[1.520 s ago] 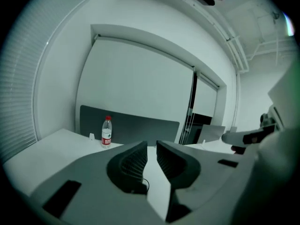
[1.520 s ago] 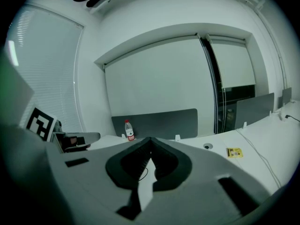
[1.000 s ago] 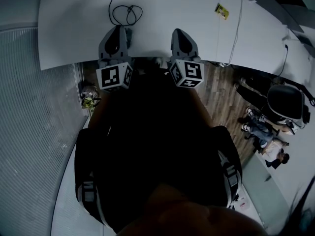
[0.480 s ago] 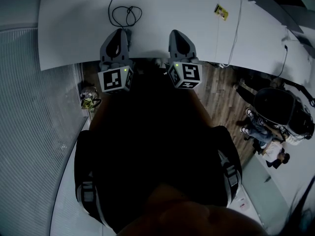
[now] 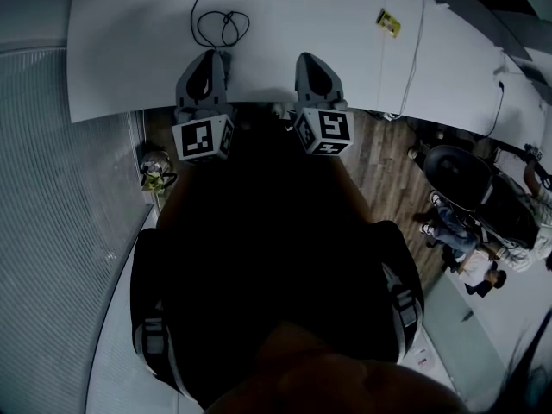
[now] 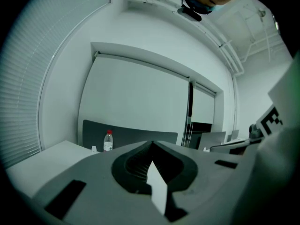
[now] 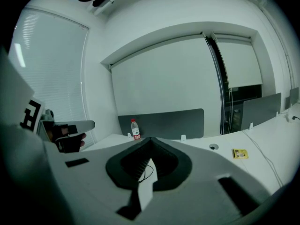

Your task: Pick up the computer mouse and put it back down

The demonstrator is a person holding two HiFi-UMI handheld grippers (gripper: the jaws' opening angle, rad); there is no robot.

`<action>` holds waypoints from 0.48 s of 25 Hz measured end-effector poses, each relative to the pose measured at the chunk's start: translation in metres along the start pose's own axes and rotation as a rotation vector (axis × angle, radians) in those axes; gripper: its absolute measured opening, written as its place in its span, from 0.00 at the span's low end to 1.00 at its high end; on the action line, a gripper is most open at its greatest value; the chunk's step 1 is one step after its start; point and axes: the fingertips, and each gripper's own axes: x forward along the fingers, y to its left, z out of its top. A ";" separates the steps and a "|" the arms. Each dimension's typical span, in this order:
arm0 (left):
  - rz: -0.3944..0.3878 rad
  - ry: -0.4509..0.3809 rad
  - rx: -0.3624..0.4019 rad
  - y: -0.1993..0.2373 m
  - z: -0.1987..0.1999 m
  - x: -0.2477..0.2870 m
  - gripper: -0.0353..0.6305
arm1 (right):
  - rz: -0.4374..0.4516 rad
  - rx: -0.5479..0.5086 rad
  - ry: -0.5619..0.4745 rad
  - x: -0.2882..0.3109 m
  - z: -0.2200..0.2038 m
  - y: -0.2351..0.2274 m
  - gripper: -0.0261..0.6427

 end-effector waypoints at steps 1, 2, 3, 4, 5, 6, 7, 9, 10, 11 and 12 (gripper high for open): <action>0.001 0.001 -0.002 0.000 -0.001 0.000 0.06 | 0.000 0.000 0.000 0.000 0.000 0.000 0.04; 0.001 0.002 -0.003 0.000 -0.001 0.000 0.06 | 0.001 0.001 0.000 0.001 0.000 0.000 0.04; 0.001 0.003 -0.004 0.000 -0.001 0.001 0.06 | 0.001 0.001 0.001 0.001 0.000 -0.001 0.04; 0.001 0.003 -0.004 0.000 -0.001 0.001 0.06 | 0.001 0.002 0.001 0.001 0.000 -0.001 0.04; 0.001 0.003 -0.004 0.000 0.000 0.001 0.06 | 0.002 0.001 0.002 0.001 0.001 -0.001 0.04; 0.000 0.004 -0.004 0.000 0.000 0.001 0.06 | 0.002 0.001 0.003 0.001 0.001 -0.001 0.04; 0.000 0.004 -0.005 0.000 0.000 0.001 0.06 | 0.003 0.001 0.003 0.001 0.001 0.000 0.04; -0.001 0.004 -0.005 0.000 0.000 0.001 0.06 | 0.003 0.001 0.002 0.001 0.001 0.001 0.04; -0.002 0.004 -0.006 0.000 -0.001 0.001 0.06 | 0.004 0.001 0.002 0.001 0.001 0.001 0.04; -0.002 0.005 -0.006 0.001 -0.001 0.001 0.06 | 0.004 0.001 0.001 0.001 0.001 0.001 0.04; -0.002 0.006 -0.007 0.001 -0.002 0.001 0.06 | 0.004 0.002 0.001 0.002 0.000 0.001 0.04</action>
